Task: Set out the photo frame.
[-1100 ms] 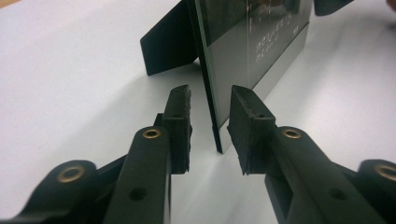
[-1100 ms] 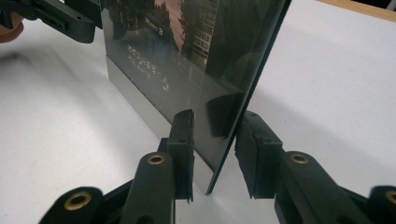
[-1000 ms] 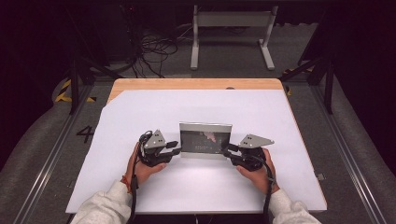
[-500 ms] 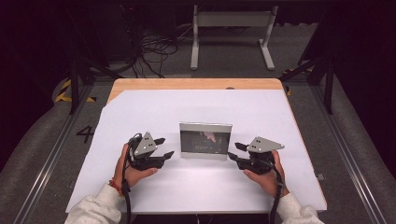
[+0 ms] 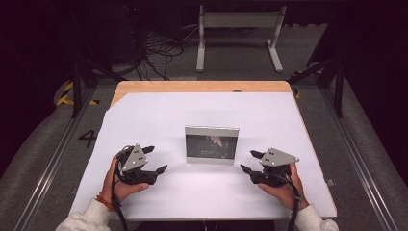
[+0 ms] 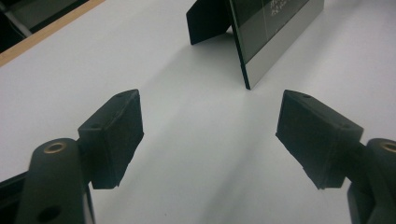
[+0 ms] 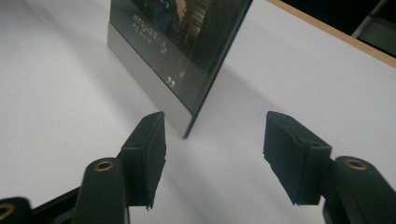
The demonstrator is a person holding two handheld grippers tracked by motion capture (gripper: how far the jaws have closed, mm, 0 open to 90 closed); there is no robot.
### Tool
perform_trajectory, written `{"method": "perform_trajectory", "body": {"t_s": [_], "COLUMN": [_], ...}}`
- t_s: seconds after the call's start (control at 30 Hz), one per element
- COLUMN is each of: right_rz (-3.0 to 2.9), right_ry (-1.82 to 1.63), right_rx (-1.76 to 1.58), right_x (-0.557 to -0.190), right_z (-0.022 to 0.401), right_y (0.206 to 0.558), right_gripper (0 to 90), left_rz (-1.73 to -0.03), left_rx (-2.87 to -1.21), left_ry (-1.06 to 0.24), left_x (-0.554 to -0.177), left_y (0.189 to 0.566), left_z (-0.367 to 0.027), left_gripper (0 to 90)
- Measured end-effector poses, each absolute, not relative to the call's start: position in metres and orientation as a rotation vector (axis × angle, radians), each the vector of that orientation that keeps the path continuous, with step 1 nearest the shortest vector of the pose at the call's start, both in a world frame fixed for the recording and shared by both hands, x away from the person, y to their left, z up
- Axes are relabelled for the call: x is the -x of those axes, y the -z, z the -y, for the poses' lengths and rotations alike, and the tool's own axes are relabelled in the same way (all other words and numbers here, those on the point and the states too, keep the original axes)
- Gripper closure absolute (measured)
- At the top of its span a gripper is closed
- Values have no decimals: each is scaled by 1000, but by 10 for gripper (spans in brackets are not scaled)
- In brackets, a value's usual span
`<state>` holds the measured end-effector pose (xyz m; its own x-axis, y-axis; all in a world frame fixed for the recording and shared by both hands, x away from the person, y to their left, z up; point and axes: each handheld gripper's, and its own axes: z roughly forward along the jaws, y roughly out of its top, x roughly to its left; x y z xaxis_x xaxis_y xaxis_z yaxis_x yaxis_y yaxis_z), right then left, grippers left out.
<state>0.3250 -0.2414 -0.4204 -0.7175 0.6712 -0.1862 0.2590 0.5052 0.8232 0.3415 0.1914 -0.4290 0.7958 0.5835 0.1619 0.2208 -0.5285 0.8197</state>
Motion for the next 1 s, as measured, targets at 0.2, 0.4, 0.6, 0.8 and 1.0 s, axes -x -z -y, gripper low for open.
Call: {"method": "perform_trajectory", "body": {"t_s": [0.2,0.4,0.6,0.8,1.0], "right_rz": [-2239,-2210,-2153,-2128,-2109], "right_ry": [-1103,-1075,-1101,-1101,-1062], "right_rx": [-769,-807,-873,-918,-949], "right_x": [-320,-316,-308,-299,-296], "right_z": [251,268,290,306,312], "right_y": [422,426,430,436,445], "right_gripper": [306,186,77,50,59], "left_rz": [-600,-617,-645,-691,-730], "left_rx": [-2109,-2085,-2081,-2052,-2048], "left_ry": [-536,-537,-530,-501,-480], "left_x": [-335,-329,-323,-319,-316], "left_y": [432,437,444,450,460], "left_z": [-206,-220,-234,-249,-257], "left_gripper": [203,160,110,85,79]}}
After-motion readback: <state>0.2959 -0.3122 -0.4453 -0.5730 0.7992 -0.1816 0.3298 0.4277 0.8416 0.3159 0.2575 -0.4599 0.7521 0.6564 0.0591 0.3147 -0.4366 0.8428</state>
